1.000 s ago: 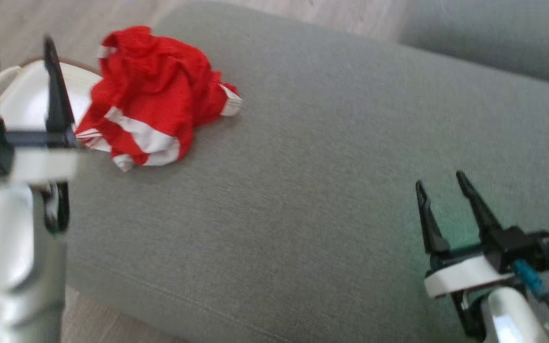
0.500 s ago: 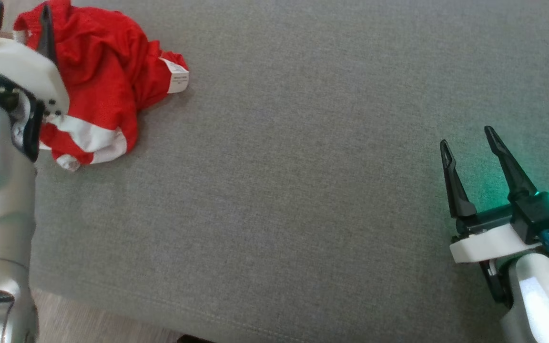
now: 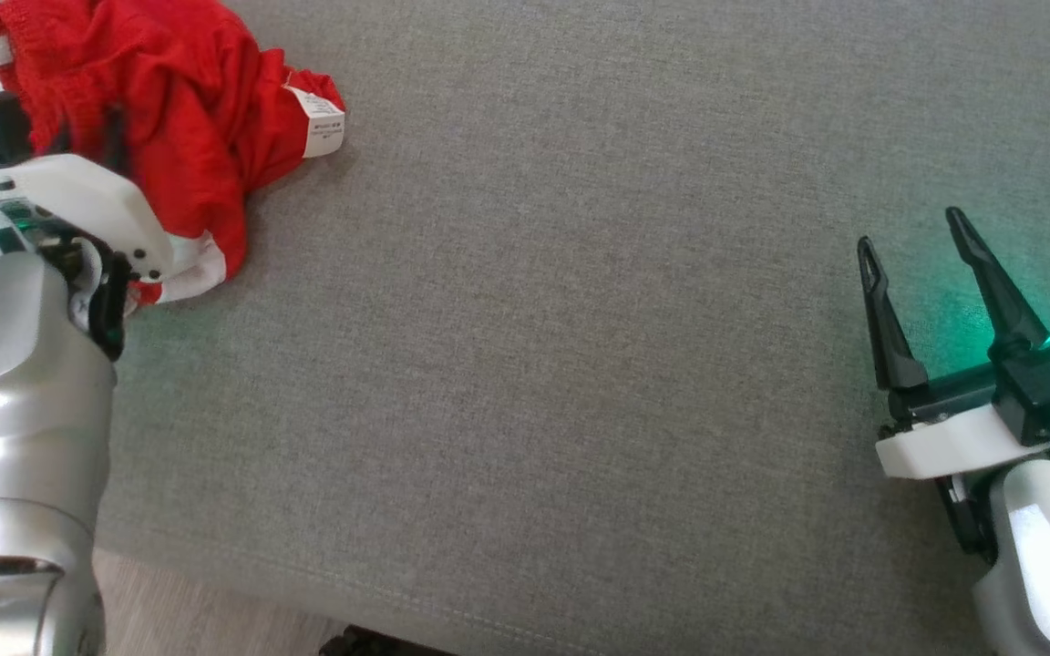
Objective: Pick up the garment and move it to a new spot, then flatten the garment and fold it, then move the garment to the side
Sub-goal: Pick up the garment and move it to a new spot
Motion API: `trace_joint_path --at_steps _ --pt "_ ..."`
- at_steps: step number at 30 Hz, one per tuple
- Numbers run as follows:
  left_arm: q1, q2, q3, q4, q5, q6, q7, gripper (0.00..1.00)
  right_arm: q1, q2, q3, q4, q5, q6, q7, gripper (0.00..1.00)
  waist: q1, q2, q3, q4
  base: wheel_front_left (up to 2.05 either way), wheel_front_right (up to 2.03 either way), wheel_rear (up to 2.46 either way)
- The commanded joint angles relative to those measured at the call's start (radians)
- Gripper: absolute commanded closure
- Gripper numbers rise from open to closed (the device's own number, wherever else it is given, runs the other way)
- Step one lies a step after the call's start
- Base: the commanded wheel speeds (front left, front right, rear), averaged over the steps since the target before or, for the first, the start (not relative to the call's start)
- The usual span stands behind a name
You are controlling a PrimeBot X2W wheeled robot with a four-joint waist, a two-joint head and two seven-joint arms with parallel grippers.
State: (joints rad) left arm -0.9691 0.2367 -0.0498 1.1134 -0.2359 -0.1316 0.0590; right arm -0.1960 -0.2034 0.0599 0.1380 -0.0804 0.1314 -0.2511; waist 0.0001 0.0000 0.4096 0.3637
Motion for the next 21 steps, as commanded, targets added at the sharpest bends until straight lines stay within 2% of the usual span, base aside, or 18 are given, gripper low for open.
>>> trace_joint_path --at_steps 1,6,10,13,16,18,21 --pt "-0.033 0.052 -0.008 -0.028 -0.023 0.002 -0.04 1.0 -0.016 -0.002 0.028 -0.028 -0.003 -0.001 -0.011 0.0 -0.0001 0.0 -0.005 0.0 0.0 0.0 0.0" --pt "-0.055 0.056 -0.11 -0.094 -0.096 0.001 -0.122 1.0 -0.016 0.01 0.035 -0.015 0.005 -0.001 -0.011 0.0 -0.0001 0.0 -0.044 -0.007 0.0 0.0 0.0" --pt "-0.072 0.064 -0.196 -0.205 -0.239 0.001 -0.138 1.0 -0.003 0.041 0.026 -0.008 0.01 -0.001 -0.011 0.0 -0.0001 0.0 -0.104 -0.023 0.0 0.0 0.0" --pt "-0.078 0.097 -0.299 -0.329 -0.342 0.001 -0.134 1.0 0.013 0.074 0.023 -0.003 0.016 -0.001 -0.011 0.0 -0.0001 0.0 -0.158 -0.043 0.0 0.0 0.0" --pt "-0.087 0.139 -0.374 -0.402 -0.373 0.001 -0.131 1.0 0.027 0.091 0.022 0.002 0.022 -0.001 -0.011 0.0 -0.0001 0.0 -0.195 -0.06 0.0 0.0 0.0" --pt "-0.114 0.181 -0.442 -0.489 -0.423 0.001 -0.129 1.0 0.048 0.113 0.015 0.005 0.028 -0.001 -0.011 0.0 -0.0001 0.0 -0.243 -0.097 0.0 0.0 0.0" --pt "-0.141 0.206 -0.482 -0.564 -0.47 0.001 -0.125 1.0 0.066 0.129 0.002 -0.001 0.031 -0.001 -0.011 0.0 -0.0001 0.0 -0.273 -0.145 0.0 0.0 0.0"
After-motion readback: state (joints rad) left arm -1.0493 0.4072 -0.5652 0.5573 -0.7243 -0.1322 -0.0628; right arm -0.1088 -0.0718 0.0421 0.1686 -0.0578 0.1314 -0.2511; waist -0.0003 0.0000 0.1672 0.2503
